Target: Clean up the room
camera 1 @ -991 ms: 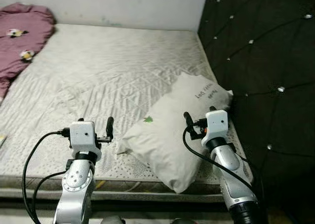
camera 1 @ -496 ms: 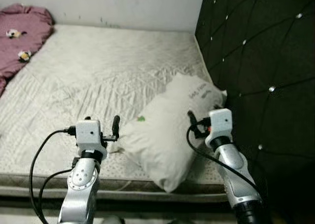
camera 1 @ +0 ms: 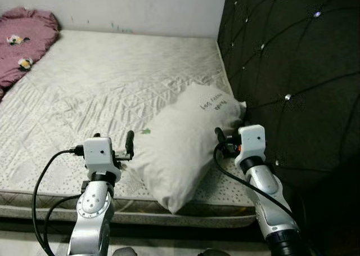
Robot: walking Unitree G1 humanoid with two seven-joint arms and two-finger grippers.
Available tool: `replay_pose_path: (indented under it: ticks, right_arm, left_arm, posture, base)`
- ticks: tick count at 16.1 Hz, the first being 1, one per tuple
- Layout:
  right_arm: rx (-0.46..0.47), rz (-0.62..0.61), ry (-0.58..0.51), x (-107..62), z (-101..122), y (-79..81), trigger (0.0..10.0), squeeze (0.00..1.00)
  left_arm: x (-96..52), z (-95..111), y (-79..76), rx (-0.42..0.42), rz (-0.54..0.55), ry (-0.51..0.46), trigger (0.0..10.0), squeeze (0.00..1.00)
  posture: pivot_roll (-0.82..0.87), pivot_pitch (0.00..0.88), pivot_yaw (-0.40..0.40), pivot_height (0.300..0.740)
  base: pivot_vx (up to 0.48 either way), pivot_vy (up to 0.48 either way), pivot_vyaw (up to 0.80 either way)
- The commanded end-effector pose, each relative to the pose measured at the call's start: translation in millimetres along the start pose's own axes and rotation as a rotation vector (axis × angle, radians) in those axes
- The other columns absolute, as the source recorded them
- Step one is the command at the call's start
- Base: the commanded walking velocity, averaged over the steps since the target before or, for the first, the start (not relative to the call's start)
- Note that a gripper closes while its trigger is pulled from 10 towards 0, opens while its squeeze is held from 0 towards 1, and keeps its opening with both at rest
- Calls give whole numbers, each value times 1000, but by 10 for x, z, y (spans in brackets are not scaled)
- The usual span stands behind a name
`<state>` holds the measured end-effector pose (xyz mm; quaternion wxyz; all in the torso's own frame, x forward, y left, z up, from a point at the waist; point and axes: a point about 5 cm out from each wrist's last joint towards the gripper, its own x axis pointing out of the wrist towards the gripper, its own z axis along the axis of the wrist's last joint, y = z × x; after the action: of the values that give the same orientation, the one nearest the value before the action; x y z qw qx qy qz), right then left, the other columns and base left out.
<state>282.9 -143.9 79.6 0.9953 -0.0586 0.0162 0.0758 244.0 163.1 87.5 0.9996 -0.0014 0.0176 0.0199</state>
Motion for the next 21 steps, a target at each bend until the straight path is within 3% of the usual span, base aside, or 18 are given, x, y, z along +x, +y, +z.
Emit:
replay_pose_path:
  ticks: [1,15,17,21]
  right_arm:
    - [2,14,-7,20,24,35,10000,0]
    - [54,71,-16,-9,79,82,10000,0]
    - [11,22,-5,-26,93,13,10000,0]
    - [14,-84,-5,-164,92,-199,10000,0]
  left_arm:
    - [8,15,37,8,5,0,10000,0]
    - [-202,-96,160,21,25,56,10000,0]
    - [-207,-86,189,41,52,52,10000,0]
    - [-188,-55,248,53,83,35,10000,0]
  posture:
    - [7,0,-44,740]
    - [26,0,-54,740]
    - [30,0,-57,740]
    - [17,0,-50,740]
  base:
    - [0,0,0]
    - [0,0,0]
    - [0,0,0]
    - [0,0,0]
